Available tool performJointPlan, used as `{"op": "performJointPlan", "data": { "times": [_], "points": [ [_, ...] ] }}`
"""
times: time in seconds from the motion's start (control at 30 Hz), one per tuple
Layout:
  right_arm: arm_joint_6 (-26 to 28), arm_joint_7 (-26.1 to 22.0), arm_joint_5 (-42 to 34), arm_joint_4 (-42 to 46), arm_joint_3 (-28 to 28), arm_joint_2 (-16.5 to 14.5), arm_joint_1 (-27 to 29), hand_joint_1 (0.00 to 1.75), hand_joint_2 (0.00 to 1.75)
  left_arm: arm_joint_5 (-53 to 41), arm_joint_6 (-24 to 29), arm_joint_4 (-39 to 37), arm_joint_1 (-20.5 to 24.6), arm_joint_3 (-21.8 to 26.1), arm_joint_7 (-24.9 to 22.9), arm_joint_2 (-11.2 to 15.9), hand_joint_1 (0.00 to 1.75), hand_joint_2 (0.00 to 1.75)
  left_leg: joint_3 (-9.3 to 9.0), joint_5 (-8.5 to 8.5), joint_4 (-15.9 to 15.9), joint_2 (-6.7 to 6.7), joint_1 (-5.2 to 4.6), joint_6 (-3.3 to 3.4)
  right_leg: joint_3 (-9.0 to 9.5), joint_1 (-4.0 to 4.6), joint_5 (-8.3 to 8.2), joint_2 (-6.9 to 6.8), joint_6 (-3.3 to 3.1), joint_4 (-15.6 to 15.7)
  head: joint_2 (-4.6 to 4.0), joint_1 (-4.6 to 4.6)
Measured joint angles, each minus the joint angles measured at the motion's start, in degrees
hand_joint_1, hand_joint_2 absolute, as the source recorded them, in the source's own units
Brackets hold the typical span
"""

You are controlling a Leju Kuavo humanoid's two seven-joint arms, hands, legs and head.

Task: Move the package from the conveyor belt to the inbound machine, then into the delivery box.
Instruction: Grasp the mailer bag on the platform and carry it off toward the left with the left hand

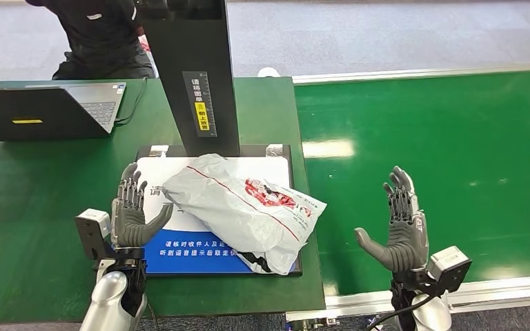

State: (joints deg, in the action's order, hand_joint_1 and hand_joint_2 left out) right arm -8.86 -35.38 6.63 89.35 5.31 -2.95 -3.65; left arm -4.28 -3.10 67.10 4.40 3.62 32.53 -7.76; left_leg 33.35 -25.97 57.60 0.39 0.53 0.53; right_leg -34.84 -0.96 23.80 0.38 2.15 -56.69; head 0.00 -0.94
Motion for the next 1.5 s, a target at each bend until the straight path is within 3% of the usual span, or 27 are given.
{"op": "performJointPlan", "data": {
  "times": [1.17, 1.3, 1.5],
  "points": [
    [-3.1, 0.6, 2.1, 0.5, 1.9, -2.3, -0.2, 0.0, 1.75, -3.1, -1.4, 2.9, -0.4, 2.0, -1.4, -1.3, 0.0, 1.75, 0.01, 0.0, 0.0, 0.0, 0.0, 0.0, 0.0, 0.0, 0.0, 0.0, 0.0, 0.0, 0.0, 0.0],
    [-3.4, 0.6, 2.1, 0.4, 2.0, -2.3, -0.2, 0.0, 1.75, -8.3, 0.6, 3.3, -0.5, 1.7, 0.4, -1.3, 0.0, 1.75, 0.01, 0.0, 0.0, 0.0, 0.0, 0.0, -0.01, 0.0, 0.0, 0.0, 0.0, 0.0, 0.0, 0.0],
    [-3.6, 0.6, 2.1, 0.4, 2.3, -2.3, -0.2, 0.0, 1.75, -24.3, 4.8, 5.4, -1.5, -2.5, 2.5, -1.1, 0.0, 1.75, 0.02, 0.0, 0.0, 0.0, 0.0, 0.0, -0.01, -0.01, 0.0, 0.0, 0.0, 0.0, 0.0, -0.01]
  ]
}}
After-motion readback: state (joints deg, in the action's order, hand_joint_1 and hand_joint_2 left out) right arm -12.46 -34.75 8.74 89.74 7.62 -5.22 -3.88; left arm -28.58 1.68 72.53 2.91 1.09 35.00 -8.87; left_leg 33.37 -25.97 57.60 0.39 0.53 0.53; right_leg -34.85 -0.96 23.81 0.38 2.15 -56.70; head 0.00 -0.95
